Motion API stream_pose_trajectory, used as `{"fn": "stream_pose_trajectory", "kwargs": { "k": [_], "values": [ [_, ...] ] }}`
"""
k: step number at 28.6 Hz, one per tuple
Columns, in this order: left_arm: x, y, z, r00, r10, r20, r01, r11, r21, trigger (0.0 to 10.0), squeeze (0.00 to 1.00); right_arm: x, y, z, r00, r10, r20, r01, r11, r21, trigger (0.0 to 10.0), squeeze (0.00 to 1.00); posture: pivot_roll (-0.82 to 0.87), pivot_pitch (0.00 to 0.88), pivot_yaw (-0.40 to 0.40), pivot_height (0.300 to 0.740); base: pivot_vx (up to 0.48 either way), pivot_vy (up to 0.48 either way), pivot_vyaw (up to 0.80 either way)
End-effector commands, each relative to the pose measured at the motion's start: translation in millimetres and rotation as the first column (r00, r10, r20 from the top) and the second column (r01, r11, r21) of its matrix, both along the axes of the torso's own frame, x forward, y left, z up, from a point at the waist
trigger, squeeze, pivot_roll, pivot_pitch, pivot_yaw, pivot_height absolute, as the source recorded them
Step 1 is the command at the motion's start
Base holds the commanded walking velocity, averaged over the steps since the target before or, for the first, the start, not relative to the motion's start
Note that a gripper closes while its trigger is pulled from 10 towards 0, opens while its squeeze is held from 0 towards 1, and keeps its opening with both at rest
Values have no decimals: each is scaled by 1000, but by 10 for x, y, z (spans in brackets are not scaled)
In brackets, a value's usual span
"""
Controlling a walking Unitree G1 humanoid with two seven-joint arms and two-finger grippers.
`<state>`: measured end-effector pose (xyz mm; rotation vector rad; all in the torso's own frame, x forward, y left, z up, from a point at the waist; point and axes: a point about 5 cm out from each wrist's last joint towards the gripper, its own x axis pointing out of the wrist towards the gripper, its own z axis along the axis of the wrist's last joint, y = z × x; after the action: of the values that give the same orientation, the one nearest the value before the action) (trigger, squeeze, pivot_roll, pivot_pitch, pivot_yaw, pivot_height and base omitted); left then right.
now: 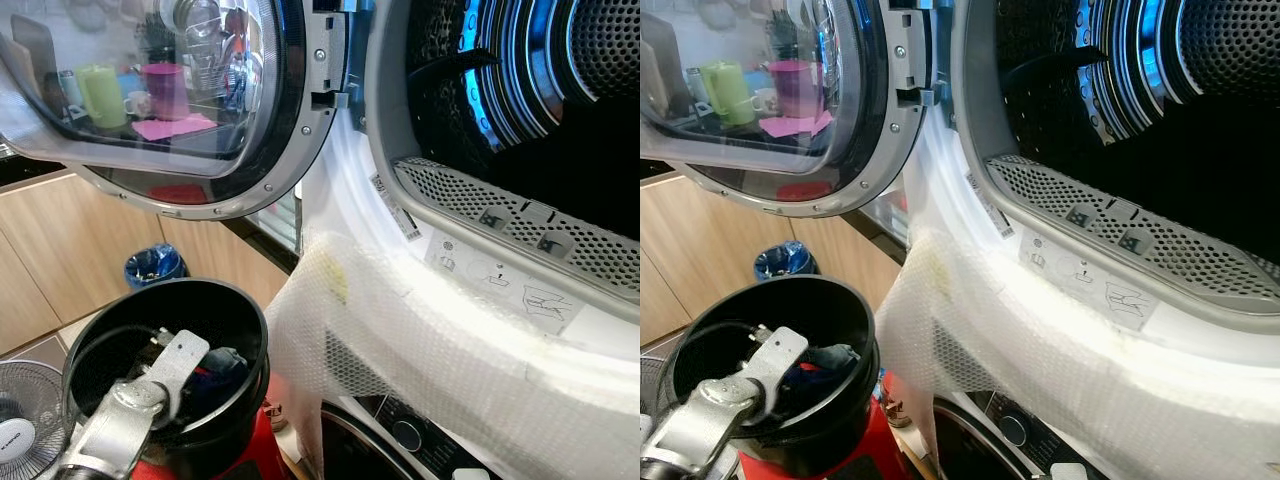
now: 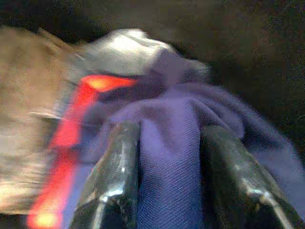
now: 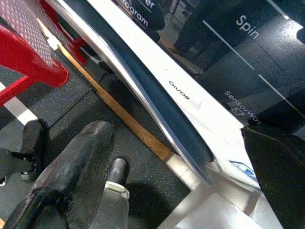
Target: Clothes washing
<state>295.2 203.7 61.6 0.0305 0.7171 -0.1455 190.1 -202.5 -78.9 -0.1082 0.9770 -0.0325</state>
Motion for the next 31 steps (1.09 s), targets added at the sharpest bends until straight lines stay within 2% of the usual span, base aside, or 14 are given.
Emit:
{"fn": "stream_pose_trajectory", "kwargs": {
  "k": [1, 5, 6, 7, 8, 12, 13, 14, 16, 19, 21, 26, 29, 31],
  "values": [
    [-26, 37, -80, 997, 66, -52, -70, 993, -94, 10000, 0, 207, -27, 122, 997, 36, 71, -34, 999, -25, 10000, 0, 293, 3, -105, 740, 0, 0, 0],
    [-49, 5, -155, 992, 76, -99, -96, 973, -210, 10000, 0, 233, -72, 146, 994, 77, 71, -74, 996, -49, 10000, 0, 289, 13, -113, 740, 0, 0, 0],
    [-58, 3, -167, 992, 71, -105, -91, 975, -201, 4157, 0, 247, -84, 158, 994, 87, 73, -83, 995, -55, 10000, 0, 287, 18, -114, 740, 0, 0, 0],
    [-64, 4, -175, 992, 70, -109, -90, 978, -190, 4157, 0, 258, -90, 165, 993, 93, 75, -89, 994, -59, 10000, 0, 287, 18, -114, 740, 0, 0, 0],
    [-74, -7, -176, 993, 47, -108, -65, 983, -169, 0, 0, 285, -95, 183, 991, 104, 79, -99, 993, -64, 10000, 0, 285, 20, -113, 740, 0, 0, 0],
    [-68, -16, -158, 995, 12, -104, -27, 989, -144, 0, 0, 331, -75, 207, 989, 124, 86, -118, 991, -64, 10000, 0, 288, 23, -113, 740, 0, 0, 0],
    [-75, -2, -157, 995, -21, -102, 12, 995, -95, 0, 0, 336, -65, 207, 988, 129, 84, -124, 990, -64, 10000, 0, 291, 23, -114, 740, 0, 0, 0],
    [-97, 12, -137, 985, -140, -99, 145, 989, 41, 0, 0, 349, -31, 209, 987, 137, 85, -133, 990, -54, 10000, 0, 294, 25, -113, 740, 0, 0, 0],
    [-118, 11, -126, 969, -220, -112, 232, 966, 115, 0, 0, 351, -9, 205, 986, 149, 81, -145, 988, -52, 10000, 0, 294, 25, -113, 740, 0, 0, 0],
    [-138, 3, -116, 956, -265, -129, 282, 949, 140, 0, 0, 353, 13, 203, 985, 154, 80, -151, 988, -46, 10000, 0, 294, 25, -113, 740, 0, 0, 0],
    [-151, 50, -110, 935, -317, -158, 348, 905, 246, 0, 0, 367, 38, 207, 984, 160, 81, -157, 987, -42, 10000, 0, 309, 19, -110, 740, 0, 0, 0],
    [-130, 61, -30, 934, -327, -142, 353, 904, 242, 0, 0, 396, 68, 220, 982, 164, 89, -161, 986, -34, 10000, 0, 316, 18, -108, 740, 0, 0, 0],
    [-127, 193, 40, 936, -317, -154, 351, 870, 345, 0, 0, 425, 92, 236, 981, 170, 98, -168, 985, -28, 10000, 0, 318, 17, -107, 740, 0, 0, 0],
    [-133, 222, 62, 937, -314, -156, 349, 868, 352, 0, 0, 432, 95, 240, 980, 169, 101, -167, 986, -27, 10000, 0, 327, 15, -107, 740, 0, 0, 0]
  ]
}}
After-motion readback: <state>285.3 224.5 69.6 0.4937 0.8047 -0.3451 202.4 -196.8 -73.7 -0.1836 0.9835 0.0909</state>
